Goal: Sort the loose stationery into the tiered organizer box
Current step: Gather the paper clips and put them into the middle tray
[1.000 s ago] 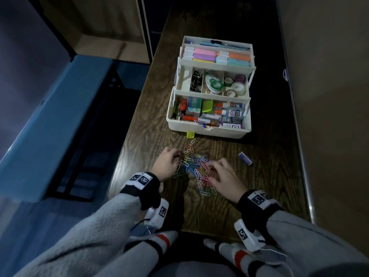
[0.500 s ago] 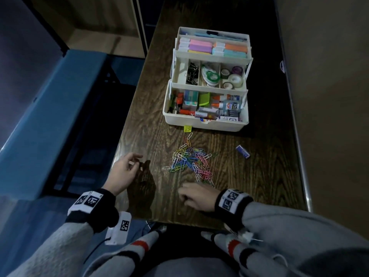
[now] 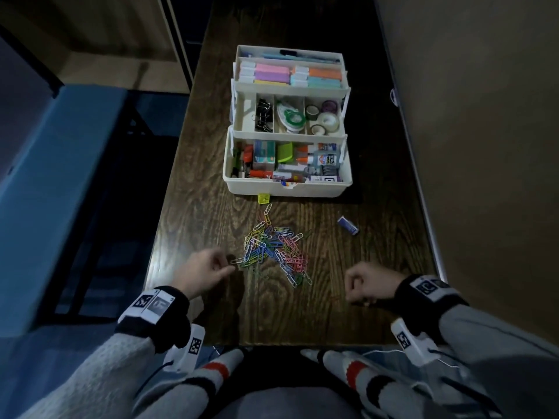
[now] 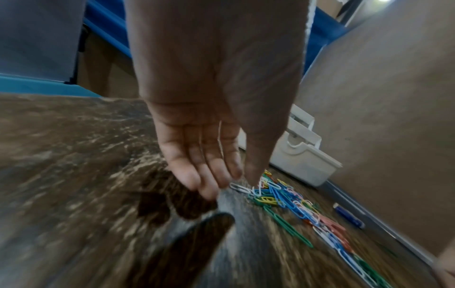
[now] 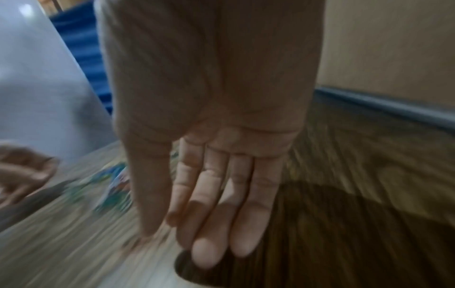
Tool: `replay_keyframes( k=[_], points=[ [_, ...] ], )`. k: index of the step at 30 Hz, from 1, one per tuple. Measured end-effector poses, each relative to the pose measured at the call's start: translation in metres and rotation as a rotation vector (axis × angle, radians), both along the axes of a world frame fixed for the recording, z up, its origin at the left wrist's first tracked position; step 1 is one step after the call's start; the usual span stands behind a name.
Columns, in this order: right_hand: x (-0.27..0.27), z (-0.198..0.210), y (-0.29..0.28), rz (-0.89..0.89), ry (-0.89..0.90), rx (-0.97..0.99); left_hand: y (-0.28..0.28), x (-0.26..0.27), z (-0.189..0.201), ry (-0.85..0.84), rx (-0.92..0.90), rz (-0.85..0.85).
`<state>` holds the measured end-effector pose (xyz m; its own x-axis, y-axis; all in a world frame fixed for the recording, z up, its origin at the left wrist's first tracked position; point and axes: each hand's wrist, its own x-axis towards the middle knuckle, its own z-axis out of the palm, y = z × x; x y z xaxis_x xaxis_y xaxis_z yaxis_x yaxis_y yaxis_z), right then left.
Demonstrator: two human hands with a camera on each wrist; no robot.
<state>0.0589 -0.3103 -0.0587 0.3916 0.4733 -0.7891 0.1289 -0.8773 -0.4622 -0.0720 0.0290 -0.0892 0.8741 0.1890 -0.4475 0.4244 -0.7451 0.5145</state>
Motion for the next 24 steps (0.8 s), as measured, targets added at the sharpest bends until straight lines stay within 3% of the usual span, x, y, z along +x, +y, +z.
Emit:
replay_keyframes(
  k=[3, 6, 12, 16, 21, 24],
  points=[
    [-0.020, -0.012, 0.011, 0.091, -0.041, -0.013, -0.012, 0.009, -0.003, 0.159, -0.136, -0.163],
    [-0.025, -0.022, 0.044, 0.168, -0.254, 0.017, -0.021, 0.021, -0.006, 0.161, -0.047, -0.334],
    [-0.012, -0.025, 0.101, 0.131, -0.290, 0.137, -0.033, 0.047, -0.008, 0.114, 0.005, -0.368],
    [0.002, -0.017, 0.084, -0.081, -0.322, 0.178, -0.031, 0.053, -0.005, 0.060, -0.013, -0.347],
    [0.027, -0.018, 0.003, -0.586, -0.628, -0.038, -0.019, 0.047, 0.004, -0.097, -0.047, -0.219],
    [0.028, -0.026, -0.015, -0.608, -0.588, -0.027, -0.032, 0.061, 0.012, -0.162, -0.066, -0.246]
  ],
)
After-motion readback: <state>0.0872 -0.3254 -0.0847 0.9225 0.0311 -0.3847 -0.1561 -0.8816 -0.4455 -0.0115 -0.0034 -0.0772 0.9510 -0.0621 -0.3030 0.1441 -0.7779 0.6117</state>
